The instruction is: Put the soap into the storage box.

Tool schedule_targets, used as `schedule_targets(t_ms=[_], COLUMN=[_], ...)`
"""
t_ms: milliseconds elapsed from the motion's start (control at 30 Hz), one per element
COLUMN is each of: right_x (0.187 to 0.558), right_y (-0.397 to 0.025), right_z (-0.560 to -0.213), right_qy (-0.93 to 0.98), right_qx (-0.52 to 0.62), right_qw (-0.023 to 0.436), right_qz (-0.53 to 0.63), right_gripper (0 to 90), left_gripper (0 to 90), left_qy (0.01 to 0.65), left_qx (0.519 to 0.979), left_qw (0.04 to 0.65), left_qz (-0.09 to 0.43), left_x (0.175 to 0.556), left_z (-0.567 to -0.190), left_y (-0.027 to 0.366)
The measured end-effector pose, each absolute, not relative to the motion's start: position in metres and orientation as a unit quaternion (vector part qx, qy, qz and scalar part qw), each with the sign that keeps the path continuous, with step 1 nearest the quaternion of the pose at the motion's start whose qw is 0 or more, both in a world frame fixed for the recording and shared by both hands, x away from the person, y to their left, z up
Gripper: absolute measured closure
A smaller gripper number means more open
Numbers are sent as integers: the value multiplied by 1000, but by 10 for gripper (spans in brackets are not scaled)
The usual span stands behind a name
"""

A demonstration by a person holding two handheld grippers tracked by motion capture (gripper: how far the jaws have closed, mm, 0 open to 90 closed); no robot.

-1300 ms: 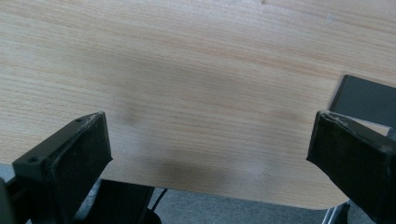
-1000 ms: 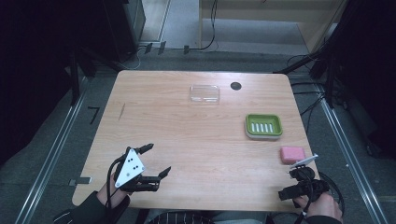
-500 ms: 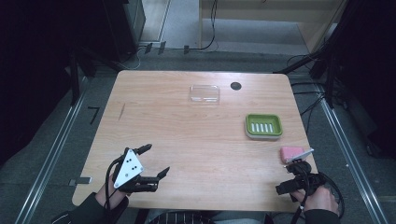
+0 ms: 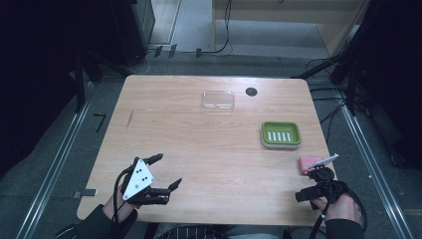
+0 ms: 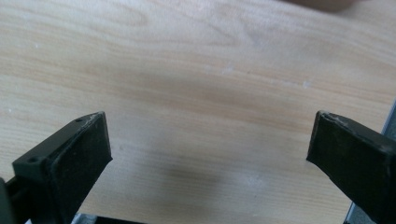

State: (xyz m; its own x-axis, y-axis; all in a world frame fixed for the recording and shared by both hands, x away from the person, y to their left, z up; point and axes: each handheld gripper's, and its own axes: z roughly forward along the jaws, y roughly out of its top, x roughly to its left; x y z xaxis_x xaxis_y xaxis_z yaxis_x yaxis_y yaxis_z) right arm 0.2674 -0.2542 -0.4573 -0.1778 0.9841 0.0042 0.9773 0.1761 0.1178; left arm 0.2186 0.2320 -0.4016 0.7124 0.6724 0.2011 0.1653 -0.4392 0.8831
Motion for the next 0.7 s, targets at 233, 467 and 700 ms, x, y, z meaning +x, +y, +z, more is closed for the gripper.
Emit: schedule_targets(t_ms=[233, 467, 700], right_x=[273, 279, 287], right_y=[-258, -262, -264], right_z=[-454, -453, -452], right_qy=[760, 758, 757], right_qx=[646, 648, 648], right_qw=[41, 44, 49], right_qz=[56, 59, 63], right_gripper=[0, 0, 0], left_gripper=[140, 140, 140], left_qy=[261, 261, 262], left_qx=[803, 803, 803], left_qw=[461, 460, 459], left_qz=[275, 274, 275], left_x=[219, 219, 219], left_z=[-401, -402, -402], left_y=[232, 231, 232])
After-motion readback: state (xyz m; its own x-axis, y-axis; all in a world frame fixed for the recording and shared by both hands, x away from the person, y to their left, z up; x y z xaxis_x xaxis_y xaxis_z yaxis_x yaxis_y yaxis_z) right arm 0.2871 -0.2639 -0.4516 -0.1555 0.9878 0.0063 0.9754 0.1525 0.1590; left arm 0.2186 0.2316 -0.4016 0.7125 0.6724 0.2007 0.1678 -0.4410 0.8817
